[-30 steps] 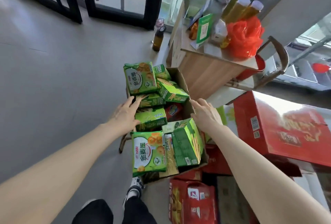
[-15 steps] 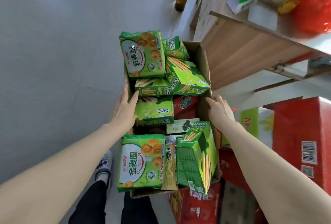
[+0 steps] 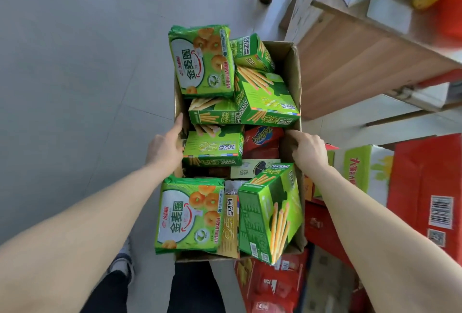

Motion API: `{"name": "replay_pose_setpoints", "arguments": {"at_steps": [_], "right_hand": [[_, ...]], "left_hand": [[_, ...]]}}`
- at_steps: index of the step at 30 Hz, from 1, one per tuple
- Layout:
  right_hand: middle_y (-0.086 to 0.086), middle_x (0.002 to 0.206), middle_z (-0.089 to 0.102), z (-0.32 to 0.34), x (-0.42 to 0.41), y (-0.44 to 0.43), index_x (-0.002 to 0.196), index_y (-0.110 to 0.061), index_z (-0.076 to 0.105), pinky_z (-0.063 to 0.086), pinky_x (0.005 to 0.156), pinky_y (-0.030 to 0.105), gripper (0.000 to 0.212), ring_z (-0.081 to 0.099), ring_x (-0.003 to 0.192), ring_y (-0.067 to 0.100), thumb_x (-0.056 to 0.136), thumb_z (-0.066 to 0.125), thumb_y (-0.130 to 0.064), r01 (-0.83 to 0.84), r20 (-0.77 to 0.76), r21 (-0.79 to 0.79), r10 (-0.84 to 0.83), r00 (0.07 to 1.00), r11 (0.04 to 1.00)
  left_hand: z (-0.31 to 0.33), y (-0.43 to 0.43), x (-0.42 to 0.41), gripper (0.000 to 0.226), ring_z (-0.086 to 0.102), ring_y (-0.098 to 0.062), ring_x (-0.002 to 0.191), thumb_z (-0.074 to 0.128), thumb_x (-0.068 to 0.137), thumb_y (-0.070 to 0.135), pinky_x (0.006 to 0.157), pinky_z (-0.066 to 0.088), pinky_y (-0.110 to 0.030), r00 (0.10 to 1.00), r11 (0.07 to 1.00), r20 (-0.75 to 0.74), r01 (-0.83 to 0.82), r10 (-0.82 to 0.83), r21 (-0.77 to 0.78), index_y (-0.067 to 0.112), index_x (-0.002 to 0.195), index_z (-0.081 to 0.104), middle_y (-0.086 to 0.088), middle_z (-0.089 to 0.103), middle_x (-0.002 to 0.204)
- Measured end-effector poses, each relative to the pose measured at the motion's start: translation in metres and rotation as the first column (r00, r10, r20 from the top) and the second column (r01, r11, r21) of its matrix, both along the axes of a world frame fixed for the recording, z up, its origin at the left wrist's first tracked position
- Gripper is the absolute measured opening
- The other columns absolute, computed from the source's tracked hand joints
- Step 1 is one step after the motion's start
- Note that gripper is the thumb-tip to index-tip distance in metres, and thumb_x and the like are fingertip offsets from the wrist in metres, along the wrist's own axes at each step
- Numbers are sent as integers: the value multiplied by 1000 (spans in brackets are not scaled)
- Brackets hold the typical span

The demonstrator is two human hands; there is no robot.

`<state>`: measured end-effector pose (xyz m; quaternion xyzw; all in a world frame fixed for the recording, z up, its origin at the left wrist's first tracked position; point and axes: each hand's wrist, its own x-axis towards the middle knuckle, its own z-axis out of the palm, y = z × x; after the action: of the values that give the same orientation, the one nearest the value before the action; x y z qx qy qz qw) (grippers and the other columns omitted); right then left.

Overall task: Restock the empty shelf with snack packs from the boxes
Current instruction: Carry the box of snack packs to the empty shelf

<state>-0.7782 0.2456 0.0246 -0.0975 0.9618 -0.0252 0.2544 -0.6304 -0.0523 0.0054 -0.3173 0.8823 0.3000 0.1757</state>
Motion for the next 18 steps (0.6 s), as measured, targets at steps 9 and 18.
{"name": "replay_pose_setpoints", "arguments": {"at_steps": [9,18], "right_hand": [[15,126,66,39,46,-73,143,-28,53,48,94,39,60,58,112,39,90,54,0,-122,39,-48,124,992,991],[15,128,64,91,123,-233,139,-33,57,46,94,40,61,56,113,38,88,55,0,-344,5,-97,346,938,934]], "left_hand": [[35,-64,78,83,42,-15,49,59,92,5,52,35,-28,995,995,-28,-96,96,-16,42,154,18,2,40,49],[67,-188,211,91,44,-15,53,61,88,-1,45,31,-25,952,951,-4,-307,307,-44,46,153,19,2,44,57]]}}
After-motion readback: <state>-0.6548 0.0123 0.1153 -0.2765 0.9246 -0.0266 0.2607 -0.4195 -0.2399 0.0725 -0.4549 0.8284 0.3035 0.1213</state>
